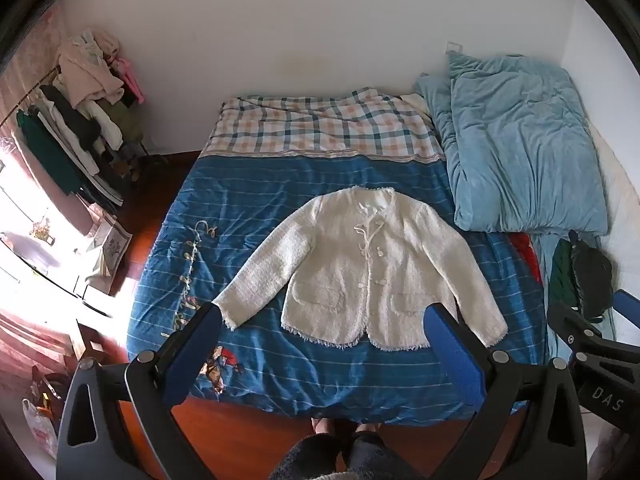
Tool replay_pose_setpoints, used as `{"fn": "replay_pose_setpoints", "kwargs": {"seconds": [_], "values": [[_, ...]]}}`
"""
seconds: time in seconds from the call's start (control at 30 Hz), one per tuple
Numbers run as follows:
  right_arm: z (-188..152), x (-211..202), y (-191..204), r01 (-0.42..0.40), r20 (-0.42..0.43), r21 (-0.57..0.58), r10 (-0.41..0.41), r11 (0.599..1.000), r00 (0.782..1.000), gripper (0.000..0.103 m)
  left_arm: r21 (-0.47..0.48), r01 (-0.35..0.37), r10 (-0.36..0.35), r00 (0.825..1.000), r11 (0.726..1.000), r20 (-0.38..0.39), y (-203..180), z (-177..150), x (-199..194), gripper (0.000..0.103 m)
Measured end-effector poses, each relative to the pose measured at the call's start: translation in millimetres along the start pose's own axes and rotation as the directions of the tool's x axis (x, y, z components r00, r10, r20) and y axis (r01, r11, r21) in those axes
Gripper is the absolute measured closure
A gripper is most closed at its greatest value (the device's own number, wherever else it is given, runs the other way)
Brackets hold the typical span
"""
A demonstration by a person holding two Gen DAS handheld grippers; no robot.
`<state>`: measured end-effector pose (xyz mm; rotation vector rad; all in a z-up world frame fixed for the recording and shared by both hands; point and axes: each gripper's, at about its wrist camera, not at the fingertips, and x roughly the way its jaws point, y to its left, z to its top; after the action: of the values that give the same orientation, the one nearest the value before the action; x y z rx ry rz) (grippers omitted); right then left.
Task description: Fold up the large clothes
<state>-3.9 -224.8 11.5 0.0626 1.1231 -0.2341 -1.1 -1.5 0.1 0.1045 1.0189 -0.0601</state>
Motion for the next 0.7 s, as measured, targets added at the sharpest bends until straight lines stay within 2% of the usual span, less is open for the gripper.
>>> {"fn": "replay_pose_setpoints", "kwargs": {"seconds": [0.7], "values": [[2,-4,0,0.001,-0.001,-0.005,-0.001,1.0,1.0,0.0,-0.016,0.019,-0.019,1.0,1.0,-0.007,-13,4,-4,0.0]]}}
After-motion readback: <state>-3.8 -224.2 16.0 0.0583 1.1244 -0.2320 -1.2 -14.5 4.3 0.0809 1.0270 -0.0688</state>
